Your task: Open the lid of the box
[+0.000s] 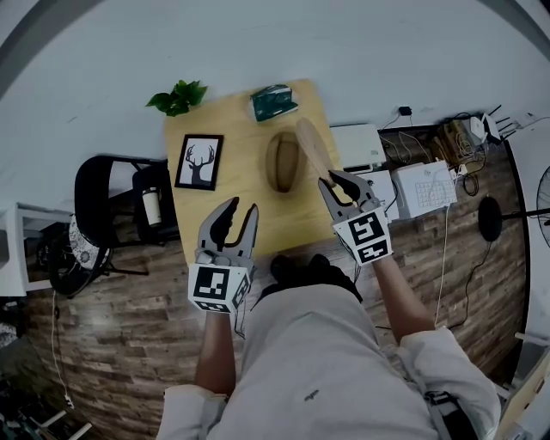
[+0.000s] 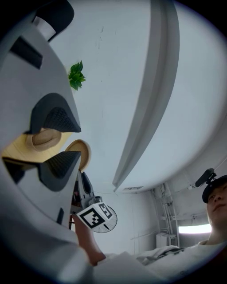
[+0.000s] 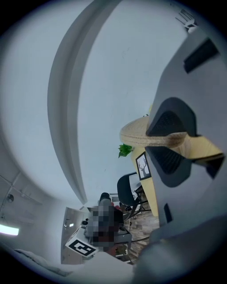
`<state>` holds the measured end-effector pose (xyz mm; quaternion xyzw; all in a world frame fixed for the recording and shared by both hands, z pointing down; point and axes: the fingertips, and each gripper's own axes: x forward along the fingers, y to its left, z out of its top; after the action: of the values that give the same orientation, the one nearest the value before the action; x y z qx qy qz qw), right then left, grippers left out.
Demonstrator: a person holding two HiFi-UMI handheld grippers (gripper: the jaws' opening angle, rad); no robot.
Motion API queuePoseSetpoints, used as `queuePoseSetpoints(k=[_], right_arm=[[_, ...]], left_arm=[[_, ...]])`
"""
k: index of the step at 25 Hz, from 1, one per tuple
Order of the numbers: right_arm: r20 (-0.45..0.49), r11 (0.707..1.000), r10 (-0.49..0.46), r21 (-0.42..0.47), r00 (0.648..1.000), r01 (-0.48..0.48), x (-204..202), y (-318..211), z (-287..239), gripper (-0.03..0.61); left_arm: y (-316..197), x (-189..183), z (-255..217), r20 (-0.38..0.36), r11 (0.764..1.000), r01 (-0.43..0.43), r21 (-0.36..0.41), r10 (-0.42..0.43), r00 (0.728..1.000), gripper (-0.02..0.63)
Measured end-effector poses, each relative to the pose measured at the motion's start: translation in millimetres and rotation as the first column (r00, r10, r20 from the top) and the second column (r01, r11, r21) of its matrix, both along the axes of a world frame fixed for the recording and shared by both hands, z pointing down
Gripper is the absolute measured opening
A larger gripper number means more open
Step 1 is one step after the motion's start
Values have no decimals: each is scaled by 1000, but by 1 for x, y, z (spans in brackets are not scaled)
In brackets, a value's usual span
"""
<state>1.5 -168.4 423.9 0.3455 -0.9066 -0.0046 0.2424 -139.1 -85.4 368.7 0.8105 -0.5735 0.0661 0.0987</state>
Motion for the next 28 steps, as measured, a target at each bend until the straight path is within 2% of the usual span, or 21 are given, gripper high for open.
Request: queuePoseSetpoints(k=[11, 20, 28], right_arm=[[118, 996, 77, -49, 990, -72, 24, 9, -24, 69], [185, 986, 133, -123, 974, -111, 42, 21, -34, 69], [255, 971, 197, -182, 947, -153, 59, 25, -38, 69]], left_arm=[[-2, 10, 1, -15, 1000, -2, 2, 2, 1000, 126], [-3, 17, 1, -11, 1000, -18, 0, 18, 1000, 115], [-6, 22, 6, -6, 1000, -16, -11, 16, 1000, 67]])
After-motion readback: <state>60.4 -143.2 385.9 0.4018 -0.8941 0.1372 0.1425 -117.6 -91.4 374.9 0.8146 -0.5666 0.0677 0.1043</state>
